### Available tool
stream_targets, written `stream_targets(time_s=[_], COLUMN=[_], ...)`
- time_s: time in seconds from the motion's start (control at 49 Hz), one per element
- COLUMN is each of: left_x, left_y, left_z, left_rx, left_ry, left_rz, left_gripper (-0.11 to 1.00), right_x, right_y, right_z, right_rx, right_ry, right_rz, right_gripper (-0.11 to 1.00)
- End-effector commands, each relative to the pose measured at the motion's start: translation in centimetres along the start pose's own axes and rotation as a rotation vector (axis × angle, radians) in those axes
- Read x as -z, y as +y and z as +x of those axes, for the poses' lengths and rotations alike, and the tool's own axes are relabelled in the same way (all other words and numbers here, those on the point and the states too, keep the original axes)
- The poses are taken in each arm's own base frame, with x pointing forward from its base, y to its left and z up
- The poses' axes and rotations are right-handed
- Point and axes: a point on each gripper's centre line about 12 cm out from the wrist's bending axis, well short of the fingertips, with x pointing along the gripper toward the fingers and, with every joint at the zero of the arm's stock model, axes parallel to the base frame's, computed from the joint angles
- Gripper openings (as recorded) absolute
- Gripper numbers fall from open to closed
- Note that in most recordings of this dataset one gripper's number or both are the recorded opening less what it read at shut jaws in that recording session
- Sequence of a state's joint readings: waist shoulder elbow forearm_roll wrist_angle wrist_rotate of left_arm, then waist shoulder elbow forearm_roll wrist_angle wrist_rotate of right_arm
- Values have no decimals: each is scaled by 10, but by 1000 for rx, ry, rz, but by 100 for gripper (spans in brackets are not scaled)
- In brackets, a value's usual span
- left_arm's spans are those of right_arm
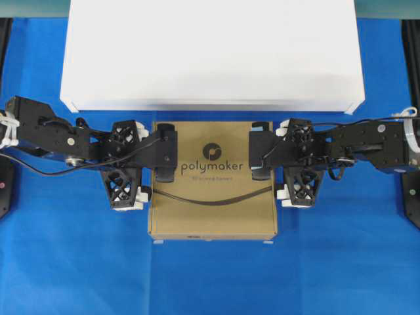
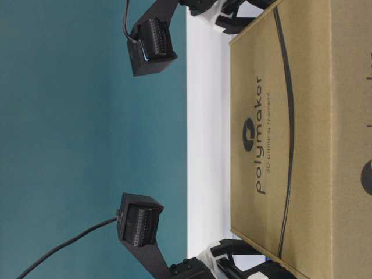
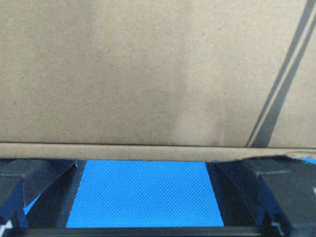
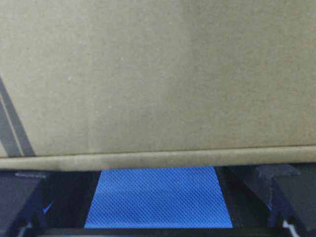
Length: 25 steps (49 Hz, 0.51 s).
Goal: Place the cardboard box on the stand after clamping it between your arms.
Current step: 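Press both grippers inward against the box sides to clamp it, then lift the clamped box and carry it back toward the white stand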
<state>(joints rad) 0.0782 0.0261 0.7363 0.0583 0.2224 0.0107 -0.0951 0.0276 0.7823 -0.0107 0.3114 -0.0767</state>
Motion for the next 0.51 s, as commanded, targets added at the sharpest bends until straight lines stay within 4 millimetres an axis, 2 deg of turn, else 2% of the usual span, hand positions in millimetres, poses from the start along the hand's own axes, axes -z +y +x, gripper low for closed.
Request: stream_targets(time_s=[0.0, 0.082, 0.224, 0.489], left_x=[-31, -33, -56, -94], left_y=[2, 2, 2, 8], left_z=[-8, -11, -32, -80], left_rx=[-4, -4, -7, -21], left_ry=[-89, -92, -132, -142], left_rz=[-7, -7, -5, -10], left_gripper=[84, 84, 84, 84], right_x=[-20, -22, -33, -69], right_y=[-4, -4, -3, -5], right_z=[-11, -14, -28, -87], right_rx=[9, 8, -2, -11], right_ry=[-81, -92, -99, -129], right_rz=[13, 19, 41, 49], right_gripper=[98, 98, 98, 98])
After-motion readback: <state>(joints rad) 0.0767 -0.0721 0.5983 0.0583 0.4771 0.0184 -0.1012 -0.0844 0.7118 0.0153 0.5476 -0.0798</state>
